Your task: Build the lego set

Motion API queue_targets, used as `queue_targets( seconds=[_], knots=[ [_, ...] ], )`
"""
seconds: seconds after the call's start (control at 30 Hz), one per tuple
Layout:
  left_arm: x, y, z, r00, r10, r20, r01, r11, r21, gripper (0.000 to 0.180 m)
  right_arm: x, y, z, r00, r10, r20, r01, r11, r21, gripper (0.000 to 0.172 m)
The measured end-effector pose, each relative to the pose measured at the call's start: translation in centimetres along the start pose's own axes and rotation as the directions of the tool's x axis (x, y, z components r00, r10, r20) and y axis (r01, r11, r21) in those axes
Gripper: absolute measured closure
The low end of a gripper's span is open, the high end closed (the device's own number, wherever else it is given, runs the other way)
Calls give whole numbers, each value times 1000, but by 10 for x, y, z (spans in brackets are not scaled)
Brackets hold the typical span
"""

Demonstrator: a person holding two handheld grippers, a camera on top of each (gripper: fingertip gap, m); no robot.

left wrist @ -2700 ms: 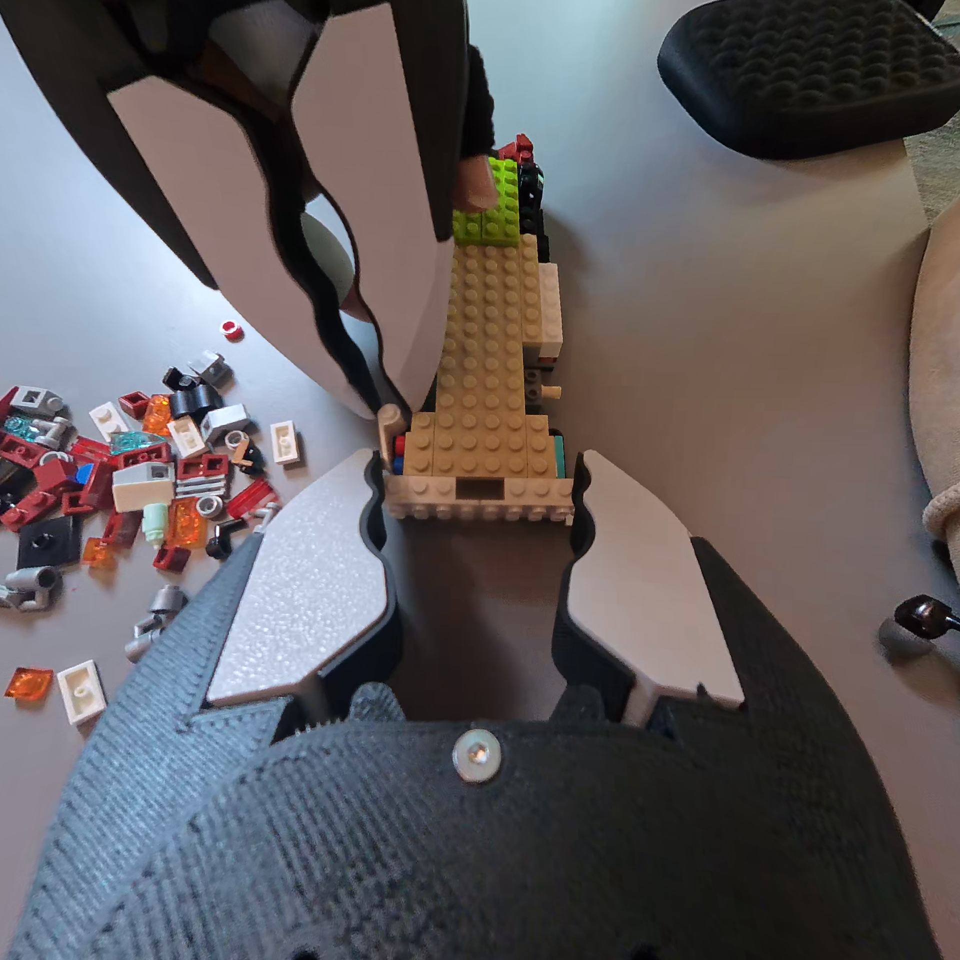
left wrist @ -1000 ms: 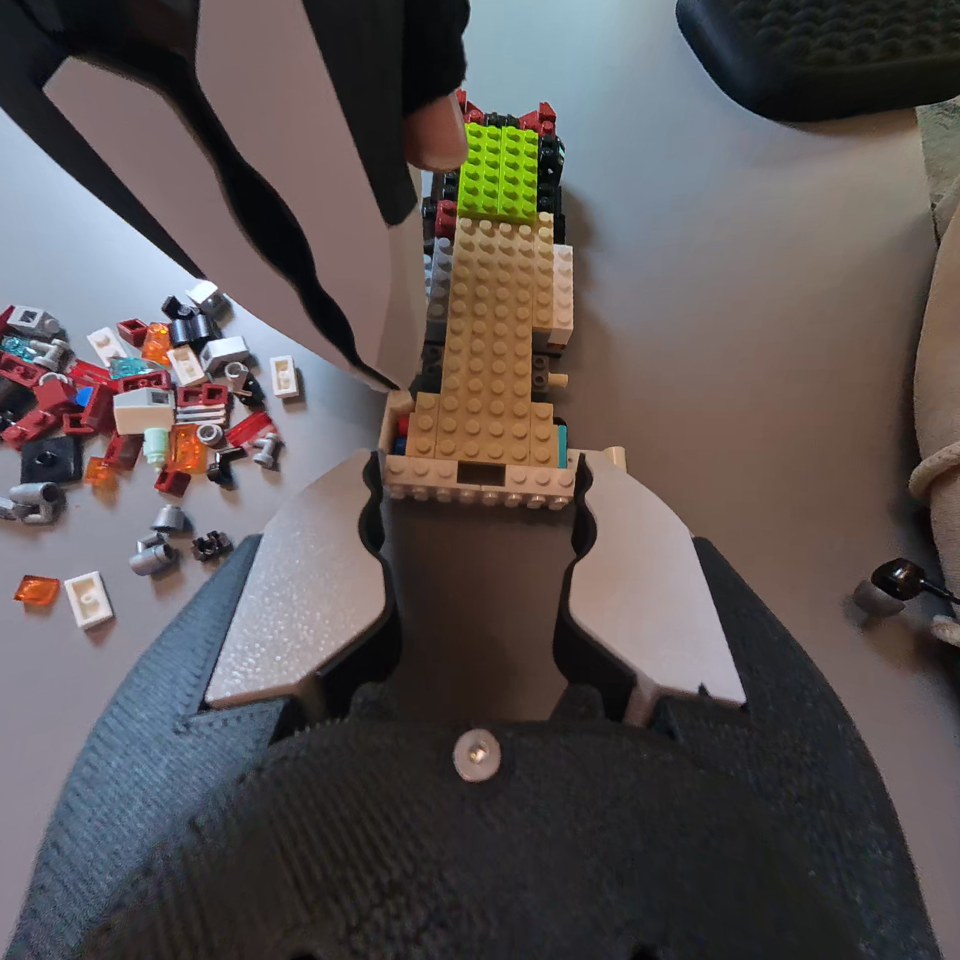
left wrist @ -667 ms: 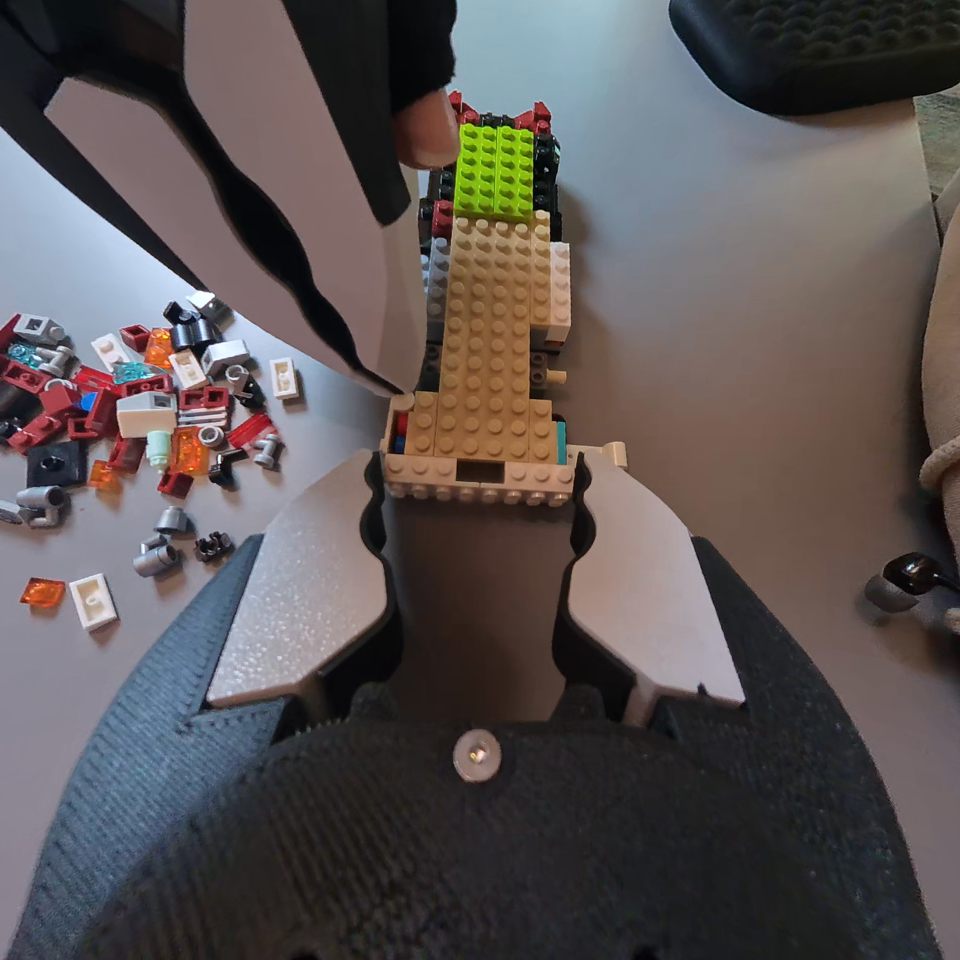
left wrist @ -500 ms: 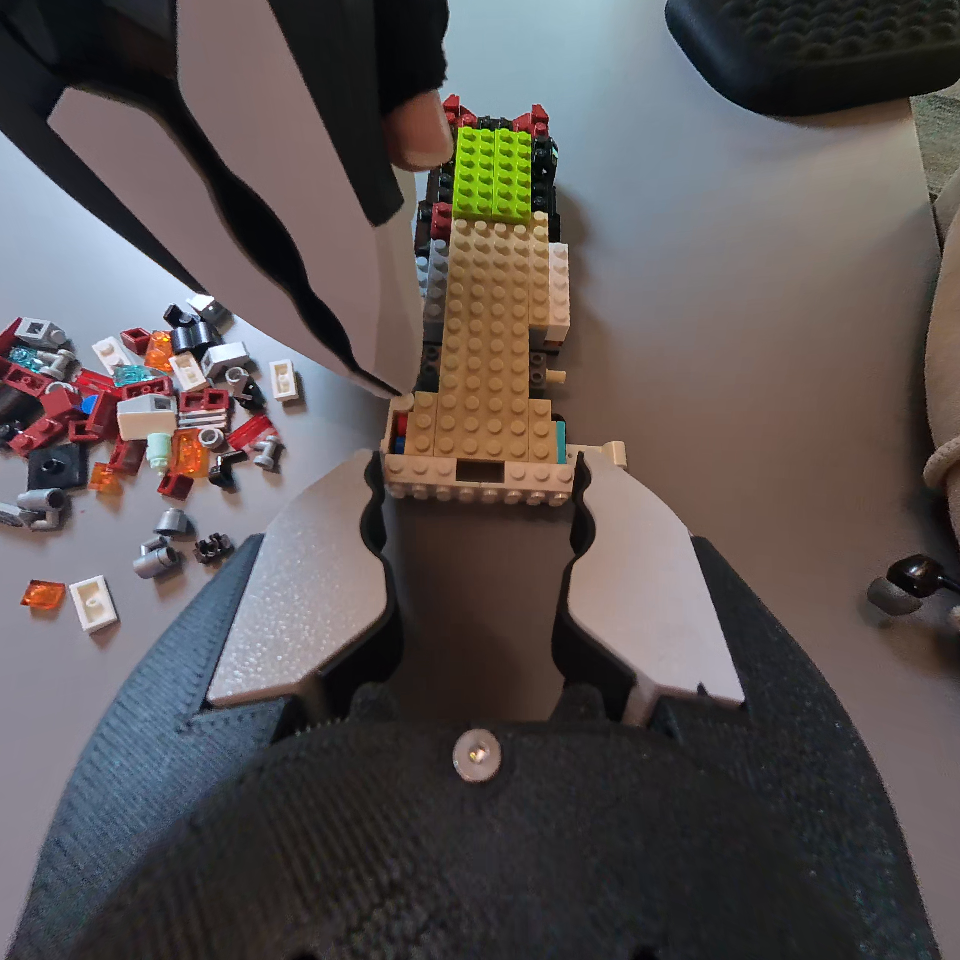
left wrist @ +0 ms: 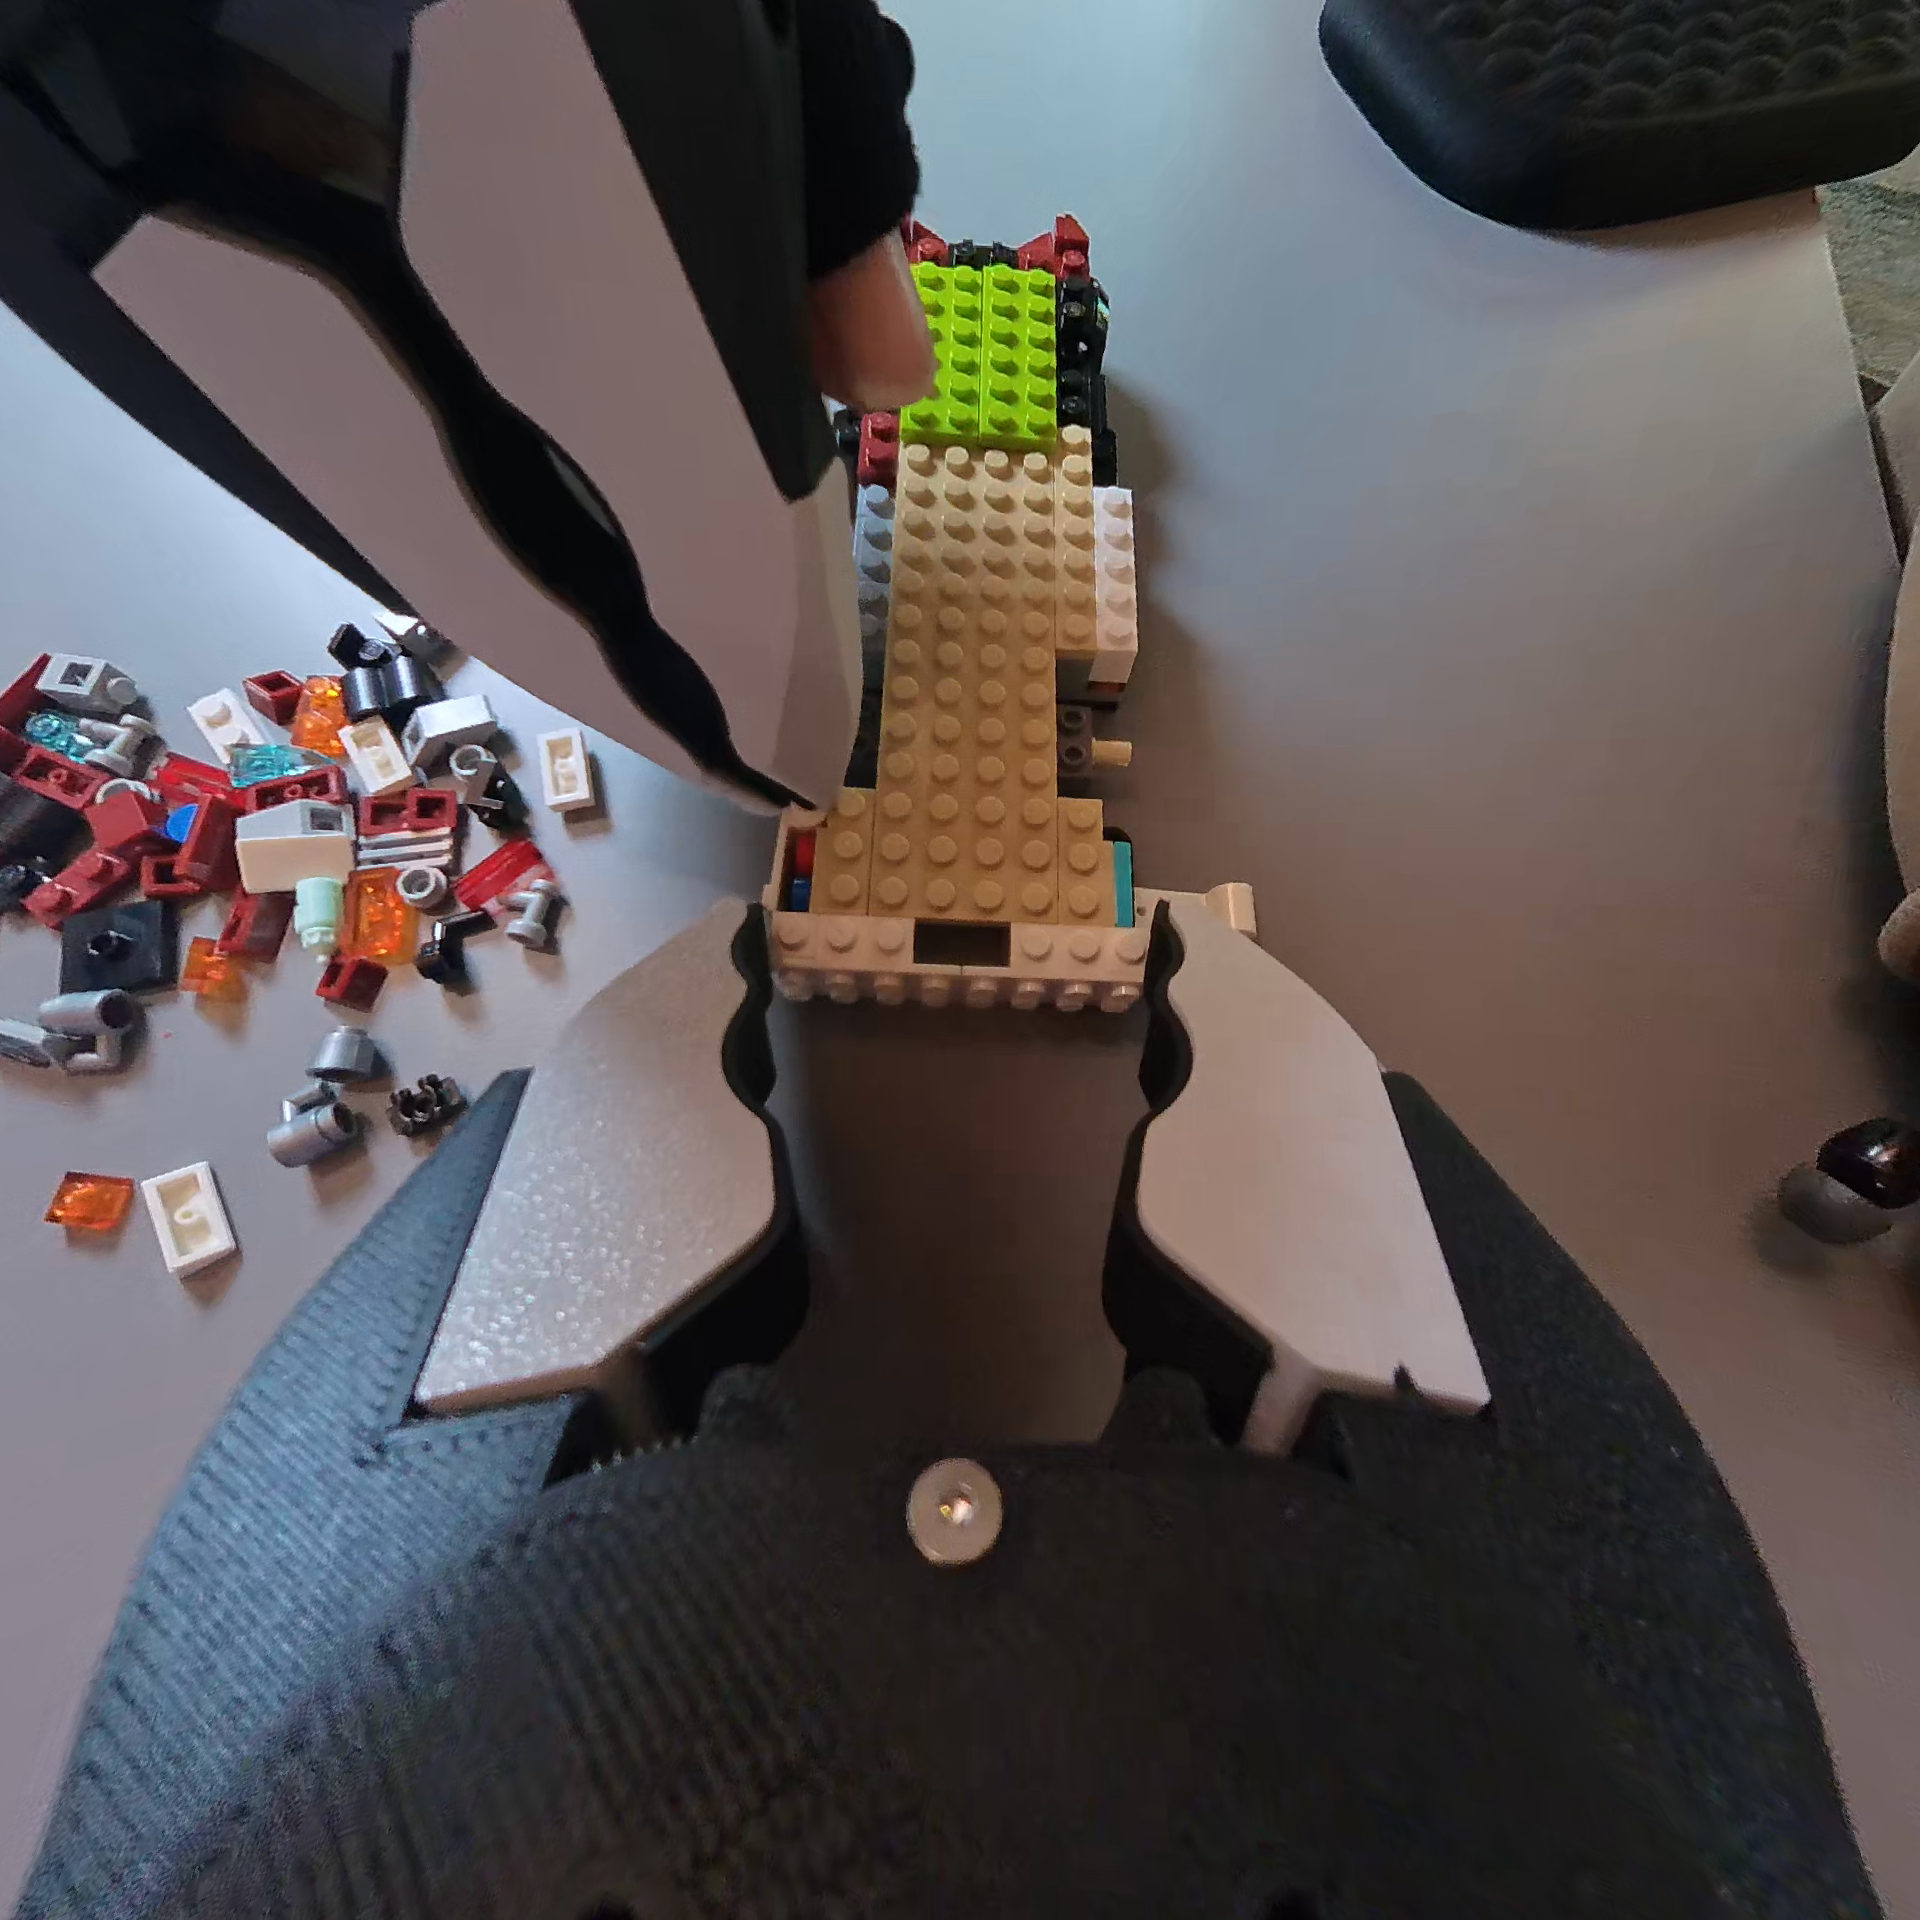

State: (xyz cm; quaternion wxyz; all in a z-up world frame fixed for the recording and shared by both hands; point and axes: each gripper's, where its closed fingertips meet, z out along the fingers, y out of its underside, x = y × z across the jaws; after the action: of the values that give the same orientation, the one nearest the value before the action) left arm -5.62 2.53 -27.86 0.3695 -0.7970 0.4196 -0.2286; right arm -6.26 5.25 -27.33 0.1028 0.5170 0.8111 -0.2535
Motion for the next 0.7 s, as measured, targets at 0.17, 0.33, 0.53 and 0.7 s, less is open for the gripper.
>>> queue_targets(
  seconds=[0.17,0.33,0.53,0.7],
  knots=[
    [0,0,0,1000,0,-4,0,1000,4,110,0,-1,0,999,22,45,-23,999,23,167],
    [0,0,-1,1000,0,-7,0,1000,9,110,-4,-1,-2,998,-49,25,47,995,83,162],
    [-1,0,-1,1000,1,-7,-1,1000,17,110,-14,-1,-2,991,-129,-28,131,982,134,137],
    [-7,1,-4,1000,-11,18,11,1000,19,110,-12,-6,-8,986,-160,-41,164,977,138,125]
  ],
)
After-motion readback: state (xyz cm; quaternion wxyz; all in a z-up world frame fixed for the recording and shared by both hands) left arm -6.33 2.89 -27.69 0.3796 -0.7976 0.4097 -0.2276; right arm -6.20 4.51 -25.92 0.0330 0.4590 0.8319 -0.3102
